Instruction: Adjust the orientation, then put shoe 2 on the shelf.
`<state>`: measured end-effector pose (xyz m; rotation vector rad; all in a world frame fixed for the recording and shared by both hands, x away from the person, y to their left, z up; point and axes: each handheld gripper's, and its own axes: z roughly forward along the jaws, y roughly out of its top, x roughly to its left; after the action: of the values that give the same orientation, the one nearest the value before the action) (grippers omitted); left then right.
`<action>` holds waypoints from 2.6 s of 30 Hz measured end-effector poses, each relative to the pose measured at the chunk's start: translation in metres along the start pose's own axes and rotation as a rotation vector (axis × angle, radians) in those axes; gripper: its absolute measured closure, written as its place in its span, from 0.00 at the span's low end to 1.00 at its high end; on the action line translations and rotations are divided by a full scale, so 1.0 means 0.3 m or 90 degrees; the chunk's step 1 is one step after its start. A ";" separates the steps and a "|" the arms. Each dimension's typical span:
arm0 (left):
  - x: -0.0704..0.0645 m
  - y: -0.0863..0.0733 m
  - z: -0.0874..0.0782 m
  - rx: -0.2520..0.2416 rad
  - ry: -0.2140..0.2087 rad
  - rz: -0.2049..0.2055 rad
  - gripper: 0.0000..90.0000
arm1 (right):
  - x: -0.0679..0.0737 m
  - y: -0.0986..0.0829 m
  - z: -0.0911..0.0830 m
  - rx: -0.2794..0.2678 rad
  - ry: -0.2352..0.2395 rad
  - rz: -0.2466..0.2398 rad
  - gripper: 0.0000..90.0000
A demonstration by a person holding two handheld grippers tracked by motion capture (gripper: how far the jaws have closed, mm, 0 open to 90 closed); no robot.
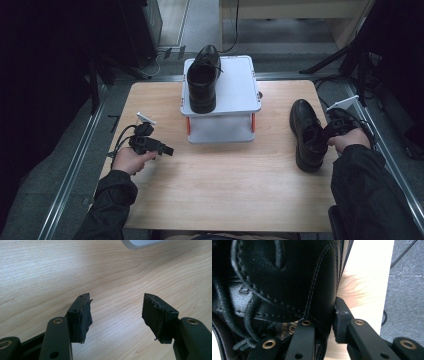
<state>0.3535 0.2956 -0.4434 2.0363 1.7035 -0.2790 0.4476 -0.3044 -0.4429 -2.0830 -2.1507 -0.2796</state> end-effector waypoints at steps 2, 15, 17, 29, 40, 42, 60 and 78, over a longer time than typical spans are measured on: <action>0.000 0.000 -0.001 -0.001 -0.001 -0.001 0.44 | 0.001 0.001 -0.001 0.003 0.002 0.008 0.91; 0.003 0.000 0.001 0.000 0.001 0.003 0.44 | -0.007 0.015 -0.034 0.004 0.036 0.063 0.95; 0.004 0.000 -0.002 -0.003 0.002 0.004 0.44 | 0.000 0.023 -0.045 0.008 0.038 0.068 0.95; 0.008 -0.002 -0.005 -0.005 0.000 0.003 0.45 | 0.090 0.101 -0.198 -0.017 0.049 0.060 0.96; 0.008 0.001 -0.004 -0.009 0.002 0.001 0.45 | 0.231 0.205 -0.478 -0.084 0.047 0.032 0.95; 0.009 0.001 -0.004 -0.005 0.002 0.001 0.45 | 0.273 0.228 -0.533 -0.094 0.052 0.035 0.96; 0.015 0.003 -0.005 -0.004 -0.012 0.004 0.45 | 0.665 0.327 -0.585 -0.090 0.036 -0.040 0.95; 0.026 0.003 -0.009 -0.008 -0.016 0.006 0.45 | 0.852 0.366 -0.471 -0.063 0.026 -0.067 0.95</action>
<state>0.3556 0.3036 -0.4441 2.0229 1.6766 -0.2892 0.5437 -0.0842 -0.2436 -1.9989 -2.2692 -0.4436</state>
